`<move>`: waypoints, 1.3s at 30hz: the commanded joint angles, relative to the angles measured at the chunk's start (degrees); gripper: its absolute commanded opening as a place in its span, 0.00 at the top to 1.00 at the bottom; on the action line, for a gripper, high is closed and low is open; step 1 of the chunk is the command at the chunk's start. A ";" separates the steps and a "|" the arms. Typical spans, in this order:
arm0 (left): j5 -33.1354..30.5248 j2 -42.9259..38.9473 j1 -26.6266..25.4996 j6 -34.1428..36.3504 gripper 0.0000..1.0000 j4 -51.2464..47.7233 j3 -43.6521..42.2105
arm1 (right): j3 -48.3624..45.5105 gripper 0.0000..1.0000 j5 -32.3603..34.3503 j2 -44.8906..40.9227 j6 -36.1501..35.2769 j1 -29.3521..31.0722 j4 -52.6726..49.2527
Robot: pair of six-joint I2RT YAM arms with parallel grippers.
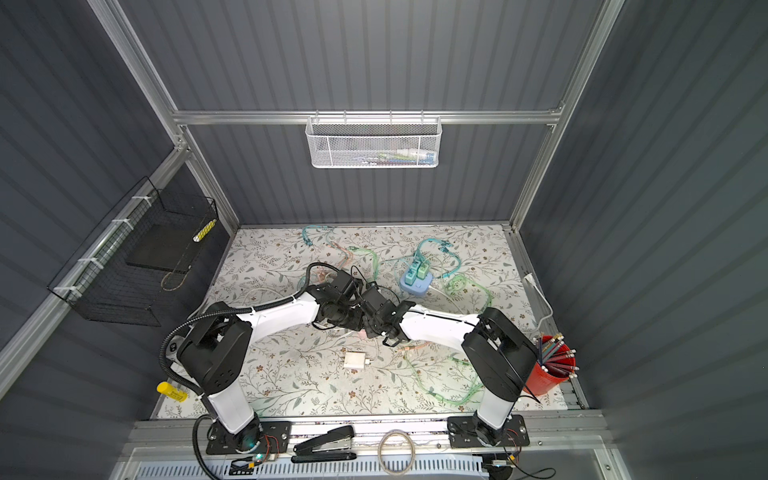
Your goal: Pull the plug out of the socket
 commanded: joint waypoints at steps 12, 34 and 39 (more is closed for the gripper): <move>-6.41 5.11 0.17 -0.51 0.51 -5.46 -1.33 | 5.66 0.88 3.17 -0.81 -1.64 -0.67 -3.58; -6.43 1.55 0.26 -1.06 0.50 -2.69 -2.27 | -6.18 0.85 0.52 -10.08 2.27 -2.98 0.43; -6.08 0.53 0.26 -1.04 0.49 -1.79 -2.63 | -10.62 0.85 -2.39 -12.97 4.68 -5.19 3.03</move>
